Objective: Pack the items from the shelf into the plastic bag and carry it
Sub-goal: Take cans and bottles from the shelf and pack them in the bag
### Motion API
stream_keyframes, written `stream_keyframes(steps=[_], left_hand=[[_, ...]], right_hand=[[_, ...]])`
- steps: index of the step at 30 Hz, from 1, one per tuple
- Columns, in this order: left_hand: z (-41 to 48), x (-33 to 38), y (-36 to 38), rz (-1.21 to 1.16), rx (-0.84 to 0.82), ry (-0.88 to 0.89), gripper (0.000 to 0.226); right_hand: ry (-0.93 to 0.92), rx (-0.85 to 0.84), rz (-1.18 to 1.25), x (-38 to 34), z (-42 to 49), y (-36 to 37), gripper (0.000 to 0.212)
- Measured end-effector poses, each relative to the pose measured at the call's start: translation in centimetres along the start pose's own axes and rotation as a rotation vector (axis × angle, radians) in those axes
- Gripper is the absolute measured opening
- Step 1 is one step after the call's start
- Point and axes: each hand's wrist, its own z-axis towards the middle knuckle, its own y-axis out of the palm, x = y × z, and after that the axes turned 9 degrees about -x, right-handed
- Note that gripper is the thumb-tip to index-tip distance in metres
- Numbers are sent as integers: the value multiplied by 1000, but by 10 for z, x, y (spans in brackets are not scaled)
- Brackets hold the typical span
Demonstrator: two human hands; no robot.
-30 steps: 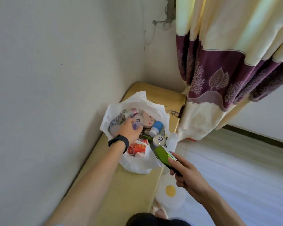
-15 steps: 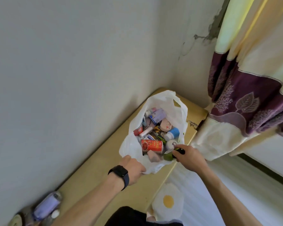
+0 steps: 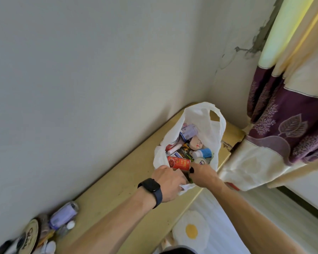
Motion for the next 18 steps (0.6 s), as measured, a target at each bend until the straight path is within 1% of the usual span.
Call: stream_keyframes(steps=[2,3,5,6,9,11,13,15,17,18], left_hand=[[1,-8,9,80,-26,-49,17],[3,-14,16,93,-28,-74,20],[3,-24,27,86,-7,-112,30],[2,-27,31,58,32,-115,35],[-9,-31,40,-204,239,-115,46],[-22,-32,49,-389,421,-188,49],[-38,-37,63,-556,558,-303,50],[-59,-42,87,-728,597,-442,51],[-83,-47,121,-851,563,-582,49],[-97,-49,139,-898,541,-648,49]], right_hand=[[-18,-24,62,0,-6,-4,41],[-15,-9,77,2,-8,-6,41],[-3,60,132,4,-17,-13,37],[2,97,183,4,-23,-17,34],[-21,201,377,-1,-47,-24,27],[-67,273,494,-9,-65,-24,24],[-123,331,588,-24,-85,-25,20],[-195,369,649,-47,-107,-24,14],[-305,378,720,-76,-123,-18,13],[-366,353,746,-91,-128,-12,13]])
